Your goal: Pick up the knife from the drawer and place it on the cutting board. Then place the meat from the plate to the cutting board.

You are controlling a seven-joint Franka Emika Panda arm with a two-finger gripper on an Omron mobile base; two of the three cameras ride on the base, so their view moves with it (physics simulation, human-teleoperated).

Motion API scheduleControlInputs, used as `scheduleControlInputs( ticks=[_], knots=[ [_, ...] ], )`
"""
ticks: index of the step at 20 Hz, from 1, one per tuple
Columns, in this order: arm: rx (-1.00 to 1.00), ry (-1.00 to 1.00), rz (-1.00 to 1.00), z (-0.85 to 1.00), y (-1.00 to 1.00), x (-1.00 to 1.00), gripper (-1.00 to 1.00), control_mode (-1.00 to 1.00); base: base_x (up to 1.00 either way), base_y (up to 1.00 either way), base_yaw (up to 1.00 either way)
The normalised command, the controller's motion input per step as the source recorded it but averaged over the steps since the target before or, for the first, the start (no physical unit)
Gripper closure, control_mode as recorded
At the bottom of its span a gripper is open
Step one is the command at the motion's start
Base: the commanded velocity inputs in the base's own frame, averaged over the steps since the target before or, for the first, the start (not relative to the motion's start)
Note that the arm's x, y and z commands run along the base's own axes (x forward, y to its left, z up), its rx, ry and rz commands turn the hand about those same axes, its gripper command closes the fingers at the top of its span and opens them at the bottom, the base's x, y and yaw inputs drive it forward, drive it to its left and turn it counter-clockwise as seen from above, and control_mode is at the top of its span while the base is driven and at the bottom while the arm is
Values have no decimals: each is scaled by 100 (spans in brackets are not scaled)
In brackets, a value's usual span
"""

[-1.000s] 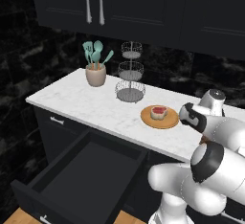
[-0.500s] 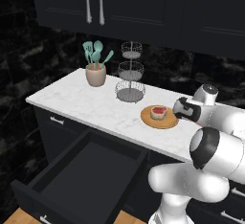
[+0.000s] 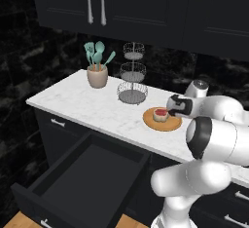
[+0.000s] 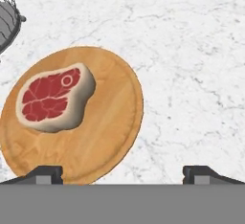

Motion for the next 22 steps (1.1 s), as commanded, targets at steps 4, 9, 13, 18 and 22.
scheduleControlInputs(
  ticks=[4,9,13,18,22],
  knots=[
    [0,0,-13,0,11,50,-100,-100,0,0,0],
    [0,0,-16,0,8,40,-100,-100,0,0,0],
    [0,0,-15,-1,2,36,-100,-100,0,0,0],
    [1,0,-12,-7,2,31,-100,-100,0,0,0],
    [5,0,-12,-18,1,13,-100,-100,0,0,0]
  ],
)
